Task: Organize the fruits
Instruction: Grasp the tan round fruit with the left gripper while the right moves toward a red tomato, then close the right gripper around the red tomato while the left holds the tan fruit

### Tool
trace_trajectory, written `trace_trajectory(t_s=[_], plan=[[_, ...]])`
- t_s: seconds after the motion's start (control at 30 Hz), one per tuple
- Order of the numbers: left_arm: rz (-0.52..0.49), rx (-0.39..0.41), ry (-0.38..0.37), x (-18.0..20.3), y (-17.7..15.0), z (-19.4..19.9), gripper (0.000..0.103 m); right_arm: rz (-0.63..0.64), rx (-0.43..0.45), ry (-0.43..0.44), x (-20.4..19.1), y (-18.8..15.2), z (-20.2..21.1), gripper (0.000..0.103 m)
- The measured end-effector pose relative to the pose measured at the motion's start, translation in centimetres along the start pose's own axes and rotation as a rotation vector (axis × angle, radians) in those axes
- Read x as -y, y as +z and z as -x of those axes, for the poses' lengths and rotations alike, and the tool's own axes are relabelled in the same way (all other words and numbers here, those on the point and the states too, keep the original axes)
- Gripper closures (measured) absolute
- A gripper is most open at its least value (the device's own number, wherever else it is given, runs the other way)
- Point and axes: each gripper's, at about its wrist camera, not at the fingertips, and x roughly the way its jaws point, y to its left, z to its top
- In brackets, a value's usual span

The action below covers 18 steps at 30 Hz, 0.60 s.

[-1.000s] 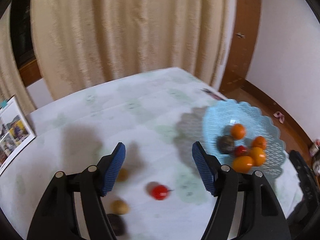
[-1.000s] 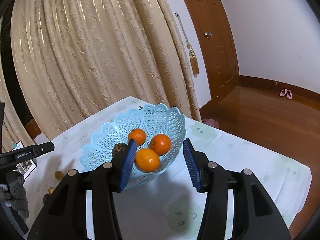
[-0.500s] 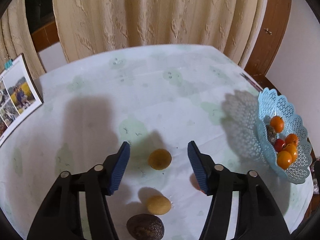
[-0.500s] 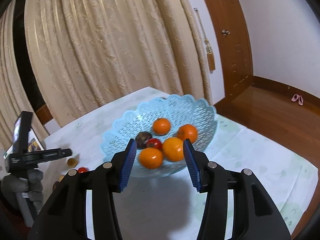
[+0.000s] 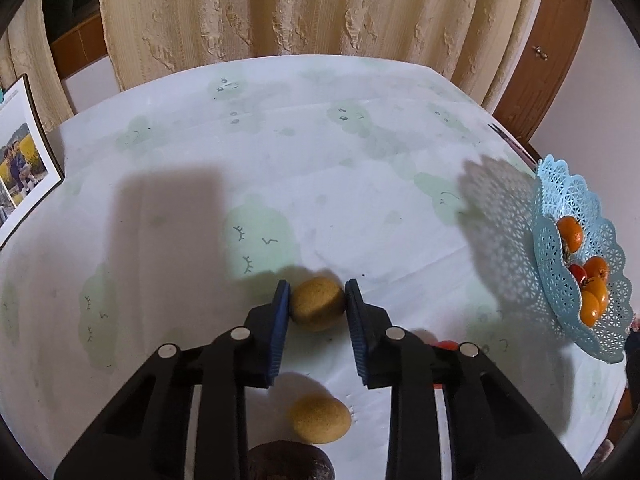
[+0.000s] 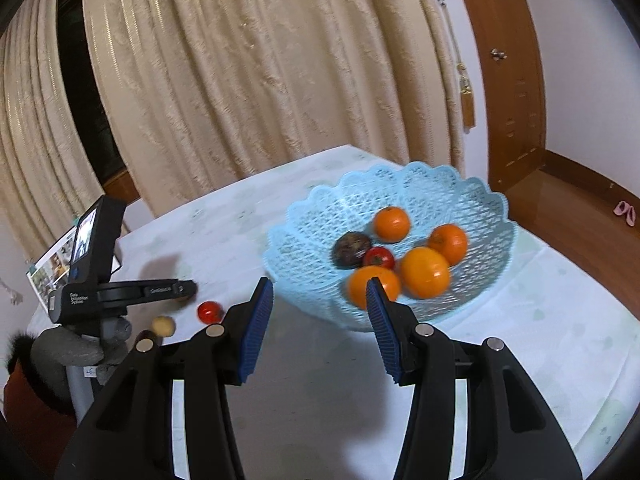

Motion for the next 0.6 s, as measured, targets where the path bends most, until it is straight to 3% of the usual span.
trace_trajectory(t_s=[0.13,0.6], plan=[[0.02,0.016,-0.009,-0.5,0.2,0.7,0.075,0.016,-0.028,0.029,-1.1,0.0,-0.6,0.053],[0.016,0.209,0.033,-0.8,1.4,7.5,0.075,0.153,-0.173,0.166,-7.2,0.2,-5.0,0.053]])
